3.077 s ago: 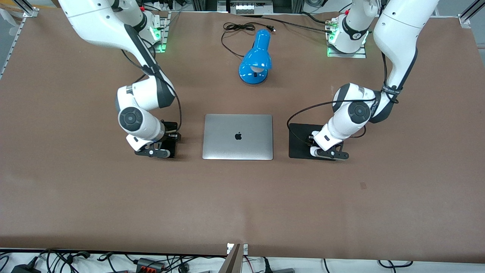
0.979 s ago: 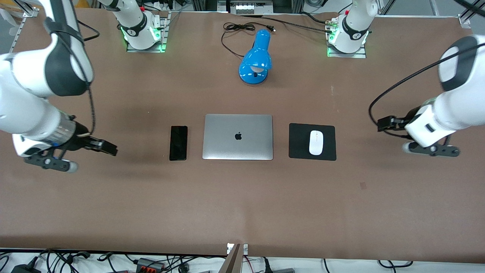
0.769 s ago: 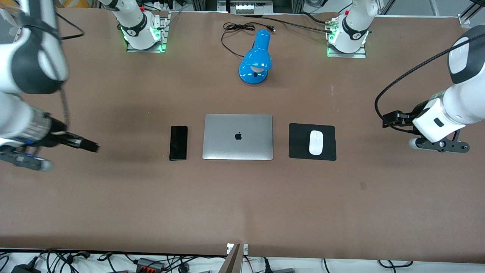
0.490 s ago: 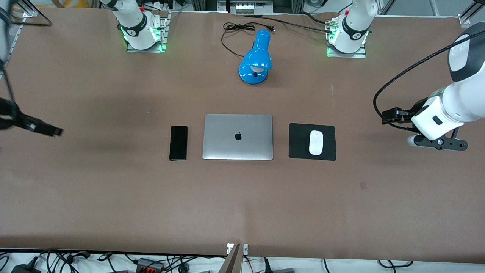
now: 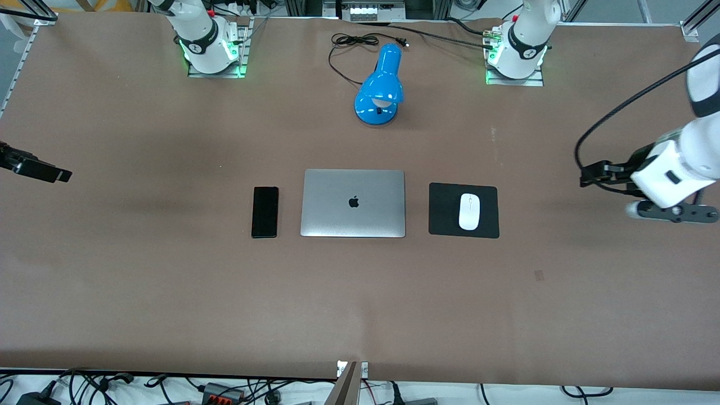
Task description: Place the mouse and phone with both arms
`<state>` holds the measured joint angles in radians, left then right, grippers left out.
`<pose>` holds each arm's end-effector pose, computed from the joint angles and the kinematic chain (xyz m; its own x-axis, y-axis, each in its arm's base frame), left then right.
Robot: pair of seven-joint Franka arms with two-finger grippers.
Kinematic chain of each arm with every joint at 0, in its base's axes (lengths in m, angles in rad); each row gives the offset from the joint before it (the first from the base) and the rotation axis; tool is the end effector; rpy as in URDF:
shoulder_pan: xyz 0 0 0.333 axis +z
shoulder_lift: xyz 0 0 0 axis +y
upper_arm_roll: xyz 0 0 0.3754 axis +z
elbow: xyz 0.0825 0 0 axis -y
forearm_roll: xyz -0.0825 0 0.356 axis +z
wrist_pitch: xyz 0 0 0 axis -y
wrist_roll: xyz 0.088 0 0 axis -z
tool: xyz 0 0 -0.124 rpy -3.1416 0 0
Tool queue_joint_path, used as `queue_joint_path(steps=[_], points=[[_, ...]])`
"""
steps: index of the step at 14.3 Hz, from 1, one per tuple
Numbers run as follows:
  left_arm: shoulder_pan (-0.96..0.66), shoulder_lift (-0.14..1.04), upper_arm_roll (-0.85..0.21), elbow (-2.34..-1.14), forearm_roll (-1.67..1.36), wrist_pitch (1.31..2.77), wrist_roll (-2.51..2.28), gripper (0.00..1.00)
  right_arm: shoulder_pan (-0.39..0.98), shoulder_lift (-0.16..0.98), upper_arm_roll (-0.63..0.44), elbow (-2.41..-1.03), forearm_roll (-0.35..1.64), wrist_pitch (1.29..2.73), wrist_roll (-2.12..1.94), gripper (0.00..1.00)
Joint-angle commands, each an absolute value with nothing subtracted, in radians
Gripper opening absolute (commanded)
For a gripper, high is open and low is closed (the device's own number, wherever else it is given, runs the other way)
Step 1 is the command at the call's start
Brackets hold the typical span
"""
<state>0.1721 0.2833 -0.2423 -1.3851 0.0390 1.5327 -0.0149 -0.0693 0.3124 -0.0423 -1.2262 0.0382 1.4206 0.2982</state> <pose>0.6151 -0.0154 0.5871 0.9904 -0.0525 -0.1277 -0.0496 -0.9984 0.0264 0.6170 -0.0588 0.6255 0.9122 -0.3918 -0.1196 -0.3934 -0.9193 0.0104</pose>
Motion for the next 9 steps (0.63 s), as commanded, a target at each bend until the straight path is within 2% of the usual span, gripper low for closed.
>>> queue_joint_path(steps=[1,3,4,5,6,9], points=[[0.160,0.264,-0.235,-1.359,0.052,1.522,-0.003,1.00,-0.066,0.235,-0.025,-1.310,-0.018,1.531,0.278,1.00],[0.146,0.160,-0.213,-1.437,0.037,1.516,0.003,1.00,-0.060,0.119,-0.011,-1.459,-0.035,1.555,0.288,1.00],[0.091,0.111,-0.151,-1.486,0.035,1.528,0.003,1.00,-0.066,0.077,-0.009,-1.518,-0.044,1.589,0.287,1.00],[0.019,0.088,-0.068,-1.514,0.032,1.545,0.003,1.00,-0.069,0.065,-0.009,-1.532,-0.044,1.594,0.287,1.00],[0.006,0.072,-0.040,-1.538,0.006,1.571,0.003,1.00,-0.072,0.057,-0.009,-1.540,-0.044,1.594,0.287,1.00],[-0.011,-0.035,-0.029,-1.698,-0.008,1.667,0.003,1.00,-0.095,0.031,-0.008,-1.561,-0.038,1.595,0.287,1.00]])
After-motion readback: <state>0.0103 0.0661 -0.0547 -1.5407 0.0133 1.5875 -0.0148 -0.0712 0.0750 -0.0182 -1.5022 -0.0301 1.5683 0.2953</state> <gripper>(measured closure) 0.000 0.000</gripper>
